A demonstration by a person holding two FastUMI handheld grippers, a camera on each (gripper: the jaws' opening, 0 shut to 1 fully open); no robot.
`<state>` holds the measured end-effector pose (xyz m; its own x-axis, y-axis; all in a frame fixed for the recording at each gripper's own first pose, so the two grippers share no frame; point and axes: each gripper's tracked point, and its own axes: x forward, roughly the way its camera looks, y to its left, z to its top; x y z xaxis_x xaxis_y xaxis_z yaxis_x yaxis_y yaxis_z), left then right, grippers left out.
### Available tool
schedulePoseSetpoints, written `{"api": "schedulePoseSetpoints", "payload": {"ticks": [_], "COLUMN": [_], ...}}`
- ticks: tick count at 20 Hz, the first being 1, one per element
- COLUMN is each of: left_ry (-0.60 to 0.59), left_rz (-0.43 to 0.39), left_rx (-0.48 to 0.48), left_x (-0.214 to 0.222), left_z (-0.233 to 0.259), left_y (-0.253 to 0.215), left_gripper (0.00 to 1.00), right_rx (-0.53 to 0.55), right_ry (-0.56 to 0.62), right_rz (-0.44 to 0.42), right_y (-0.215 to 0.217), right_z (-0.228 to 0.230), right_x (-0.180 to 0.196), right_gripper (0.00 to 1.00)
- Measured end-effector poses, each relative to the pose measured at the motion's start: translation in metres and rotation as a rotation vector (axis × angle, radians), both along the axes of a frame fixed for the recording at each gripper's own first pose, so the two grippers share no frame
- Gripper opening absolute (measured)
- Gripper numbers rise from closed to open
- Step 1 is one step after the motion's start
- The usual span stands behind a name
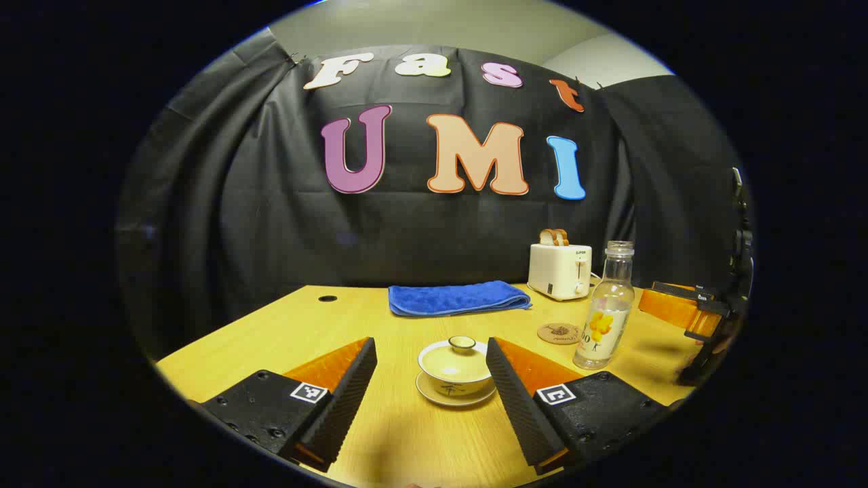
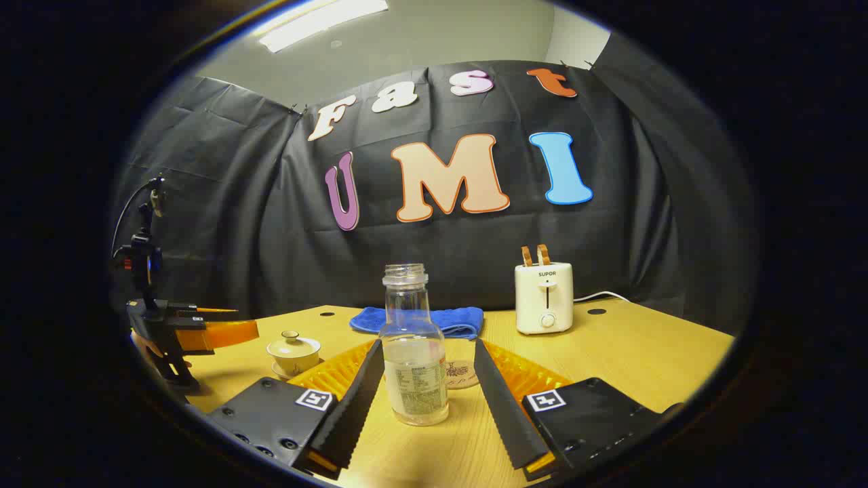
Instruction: Open the teacup lid with one hand, grasp the water bottle and pour water into the teacup with the other hand; after pouring, place the water bottle on the coaster and then close the teacup lid.
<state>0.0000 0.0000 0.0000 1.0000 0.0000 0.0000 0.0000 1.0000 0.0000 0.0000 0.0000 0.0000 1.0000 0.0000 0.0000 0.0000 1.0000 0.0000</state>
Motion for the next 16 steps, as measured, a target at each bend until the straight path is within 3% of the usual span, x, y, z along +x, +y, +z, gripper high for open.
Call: {"api": "schedulePoseSetpoints", "payload": {"ticks": [5, 7, 9, 10, 11, 16], "left_ry": [-0.005, -0.012, -0.017, -0.016, -0.017, -0.019], "left_rz": [0.011, 0.008, 0.006, 0.008, 0.005, 0.009], "left_rx": [0.014, 0.018, 0.017, 0.015, 0.013, 0.008], "left_x": [0.000, -0.001, -0.001, 0.000, 0.000, 0.000], "left_z": [-0.002, -0.002, -0.002, -0.003, -0.004, -0.006], "left_y": [0.002, 0.001, 0.000, 0.000, -0.001, 0.000], "left_gripper": [0.95, 0.96, 0.96, 0.94, 0.95, 0.95], "right_rx": [-0.012, -0.012, -0.017, -0.021, -0.026, -0.054], "right_ry": [-0.005, -0.002, 0.009, 0.015, 0.021, 0.033], "right_rz": [-0.007, -0.008, -0.010, -0.009, -0.008, -0.010], "right_y": [0.002, 0.003, 0.003, 0.004, 0.005, 0.006], "right_z": [-0.005, -0.004, -0.006, -0.008, -0.009, -0.015], "right_x": [-0.002, -0.001, 0.001, 0.003, 0.005, 0.001], "right_gripper": [0.91, 0.91, 0.84, 0.84, 0.91, 0.87]}}
